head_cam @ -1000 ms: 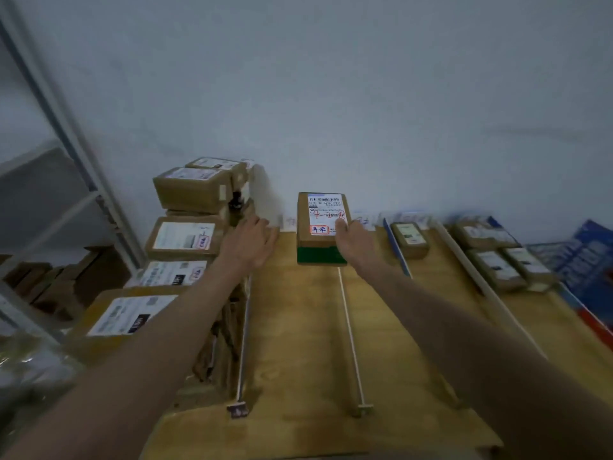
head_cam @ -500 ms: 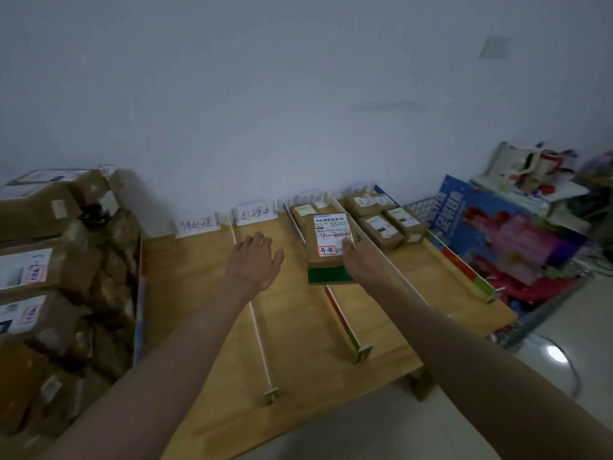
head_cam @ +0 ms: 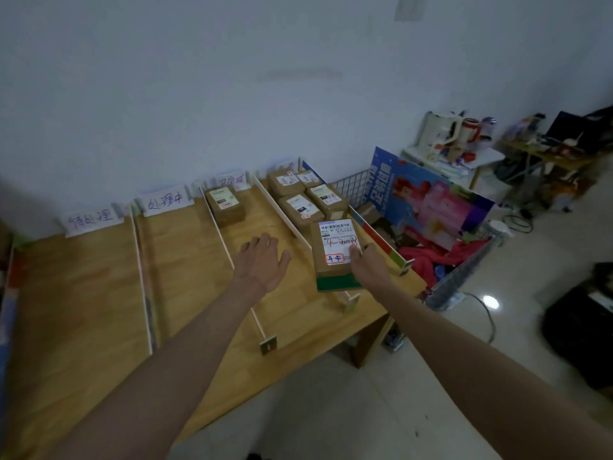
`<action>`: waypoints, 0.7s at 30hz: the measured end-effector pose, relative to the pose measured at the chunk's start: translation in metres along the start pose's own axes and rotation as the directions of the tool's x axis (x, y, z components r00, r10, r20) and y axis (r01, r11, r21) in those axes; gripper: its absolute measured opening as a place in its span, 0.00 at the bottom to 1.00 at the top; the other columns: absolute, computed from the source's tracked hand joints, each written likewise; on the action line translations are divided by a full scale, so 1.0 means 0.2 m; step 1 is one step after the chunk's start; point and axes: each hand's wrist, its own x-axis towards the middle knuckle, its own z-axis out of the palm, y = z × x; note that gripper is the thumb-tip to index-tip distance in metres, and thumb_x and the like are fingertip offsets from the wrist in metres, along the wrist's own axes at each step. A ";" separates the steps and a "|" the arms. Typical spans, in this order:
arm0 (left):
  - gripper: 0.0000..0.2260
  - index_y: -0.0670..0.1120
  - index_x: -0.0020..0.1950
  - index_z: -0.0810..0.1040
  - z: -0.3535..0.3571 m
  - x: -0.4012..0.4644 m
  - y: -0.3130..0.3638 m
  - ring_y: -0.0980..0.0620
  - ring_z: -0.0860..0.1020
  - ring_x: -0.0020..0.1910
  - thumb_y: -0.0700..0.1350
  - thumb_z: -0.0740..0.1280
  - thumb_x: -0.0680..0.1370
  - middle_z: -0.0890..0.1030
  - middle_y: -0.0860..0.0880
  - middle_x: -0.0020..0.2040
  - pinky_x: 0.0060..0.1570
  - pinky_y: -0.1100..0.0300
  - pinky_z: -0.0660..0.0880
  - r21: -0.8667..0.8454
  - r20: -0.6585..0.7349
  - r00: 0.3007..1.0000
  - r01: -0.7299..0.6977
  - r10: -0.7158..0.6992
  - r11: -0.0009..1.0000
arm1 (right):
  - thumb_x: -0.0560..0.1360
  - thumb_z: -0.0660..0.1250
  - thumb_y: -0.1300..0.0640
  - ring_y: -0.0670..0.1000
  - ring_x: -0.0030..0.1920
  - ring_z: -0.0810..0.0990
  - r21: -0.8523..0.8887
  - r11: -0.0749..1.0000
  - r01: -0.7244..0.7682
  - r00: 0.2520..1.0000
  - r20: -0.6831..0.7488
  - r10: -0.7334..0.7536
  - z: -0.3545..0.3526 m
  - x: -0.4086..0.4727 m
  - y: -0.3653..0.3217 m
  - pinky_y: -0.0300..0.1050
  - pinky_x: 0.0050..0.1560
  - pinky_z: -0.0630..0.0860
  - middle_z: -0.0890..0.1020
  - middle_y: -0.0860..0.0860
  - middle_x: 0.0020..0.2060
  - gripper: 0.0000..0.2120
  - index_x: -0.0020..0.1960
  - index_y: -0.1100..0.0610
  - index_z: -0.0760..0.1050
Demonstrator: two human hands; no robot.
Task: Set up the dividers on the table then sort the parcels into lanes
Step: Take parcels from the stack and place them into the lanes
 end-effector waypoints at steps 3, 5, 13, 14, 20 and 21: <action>0.24 0.44 0.72 0.69 0.07 0.11 0.12 0.45 0.70 0.67 0.56 0.50 0.83 0.70 0.45 0.70 0.66 0.51 0.65 0.005 0.018 0.999 -0.032 0.032 0.999 | 0.84 0.52 0.49 0.53 0.51 0.75 0.013 1.000 -0.022 1.000 0.018 0.022 -0.07 0.12 0.11 0.42 0.39 0.72 0.76 0.57 0.56 0.20 0.67 0.63 0.64; 0.23 0.44 0.72 0.68 0.12 0.19 0.18 0.46 0.70 0.67 0.56 0.50 0.83 0.70 0.46 0.70 0.66 0.51 0.65 0.014 0.014 0.999 -0.046 0.046 0.999 | 0.84 0.52 0.49 0.53 0.51 0.76 0.025 0.999 -0.027 0.999 0.018 0.027 -0.09 0.22 0.17 0.41 0.37 0.71 0.76 0.57 0.57 0.20 0.67 0.63 0.64; 0.21 0.44 0.67 0.72 0.34 0.65 0.21 0.45 0.73 0.62 0.54 0.53 0.82 0.74 0.45 0.64 0.63 0.51 0.68 -0.025 0.010 1.000 0.017 -0.017 1.000 | 0.83 0.55 0.50 0.53 0.48 0.77 0.018 0.999 -0.039 0.998 0.051 0.038 -0.05 0.73 0.21 0.42 0.34 0.73 0.76 0.56 0.54 0.18 0.66 0.61 0.63; 0.20 0.43 0.66 0.72 0.37 0.72 0.20 0.45 0.74 0.61 0.54 0.53 0.82 0.74 0.45 0.64 0.62 0.51 0.68 -0.032 0.008 1.000 0.030 -0.029 0.999 | 0.83 0.56 0.50 0.53 0.48 0.78 0.018 0.999 -0.042 0.997 0.065 0.041 -0.03 0.81 0.22 0.43 0.36 0.75 0.77 0.56 0.54 0.17 0.65 0.61 0.63; 0.20 0.43 0.67 0.72 0.52 1.04 0.10 0.46 0.73 0.62 0.53 0.54 0.83 0.74 0.45 0.65 0.62 0.52 0.68 -0.054 0.045 0.993 0.107 -0.105 0.993 | 0.82 0.59 0.48 0.53 0.50 0.82 0.030 0.996 -0.090 0.984 0.156 0.084 0.13 1.22 0.20 0.51 0.48 0.82 0.79 0.54 0.53 0.16 0.65 0.57 0.64; 0.19 0.43 0.67 0.72 0.55 1.07 0.08 0.46 0.73 0.62 0.53 0.54 0.82 0.74 0.45 0.65 0.63 0.52 0.68 -0.060 0.047 0.992 0.123 -0.121 0.991 | 0.82 0.59 0.48 0.54 0.50 0.82 0.016 0.996 -0.083 0.983 0.165 0.079 0.16 1.27 0.20 0.52 0.49 0.82 0.79 0.55 0.54 0.16 0.64 0.57 0.64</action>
